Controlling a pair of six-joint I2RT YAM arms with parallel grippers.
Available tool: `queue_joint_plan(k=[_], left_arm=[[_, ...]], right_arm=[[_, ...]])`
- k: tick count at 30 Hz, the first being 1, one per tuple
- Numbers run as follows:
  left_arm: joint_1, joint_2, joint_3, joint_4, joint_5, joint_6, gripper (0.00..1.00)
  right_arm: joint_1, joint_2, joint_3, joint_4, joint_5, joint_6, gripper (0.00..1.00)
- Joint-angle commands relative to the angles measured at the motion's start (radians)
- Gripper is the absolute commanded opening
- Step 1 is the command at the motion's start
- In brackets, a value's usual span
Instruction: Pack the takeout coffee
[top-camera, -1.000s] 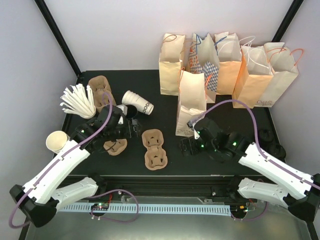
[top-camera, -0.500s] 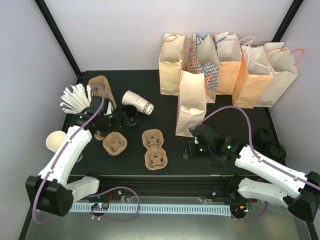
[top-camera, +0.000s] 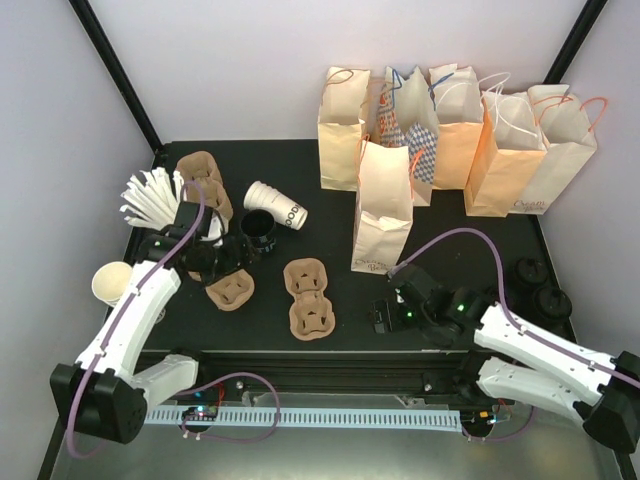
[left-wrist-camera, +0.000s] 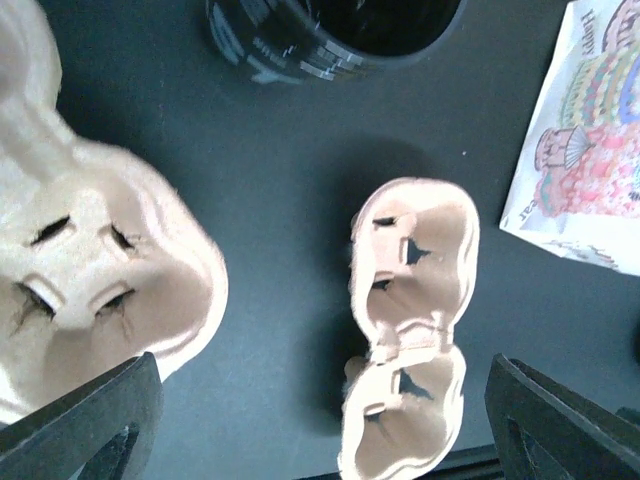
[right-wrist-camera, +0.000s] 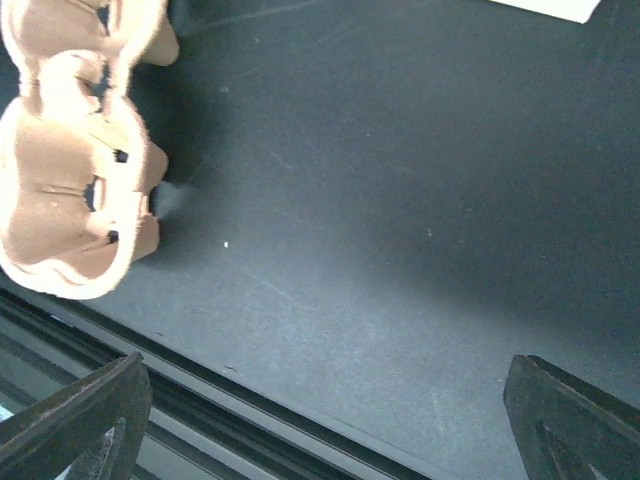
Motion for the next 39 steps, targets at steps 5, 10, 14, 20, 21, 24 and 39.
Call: queue_joint_plan(k=[5, 10, 14, 20, 21, 24, 39], left_arm=[[-0.022, -0.097, -0.163, 0.029, 0.127, -0.05, 0.87], [-0.135, -0.154, -0.309, 0.228, 0.187, -0.201, 0.84], [-0.264, -0.138, -0.354, 0.352, 0.175, -0.271, 0.83], [-0.395, 0.019, -0.335, 0.446, 0.196, -0.262, 0.83], [-0.402, 0.045, -0.326, 0.452, 0.196, -0.251, 0.82], [-0.408, 0.101, -0.319, 0.503, 0.215, -0.241, 0.72], [-0.52, 0.345, -0.241, 0.793, 0.499, -0.32, 0.78]], right_arm=[[-0.023, 0.102, 0.033, -0.034, 0.072, -0.015, 0.99], [-0.166, 0.198, 0.08, -0.056, 0.088, -0.043, 0.93], [-0.366, 0.208, 0.072, -0.028, -0.019, -0.054, 0.9], [-0.426, 0.186, 0.066, 0.039, -0.163, -0.11, 0.88], [-0.426, 0.185, 0.065, 0.053, -0.198, -0.122, 0.88], [-0.425, 0.156, 0.052, 0.078, -0.236, -0.138, 0.87], [-0.069, 0.148, 0.078, 0.252, -0.203, -0.197, 0.91]])
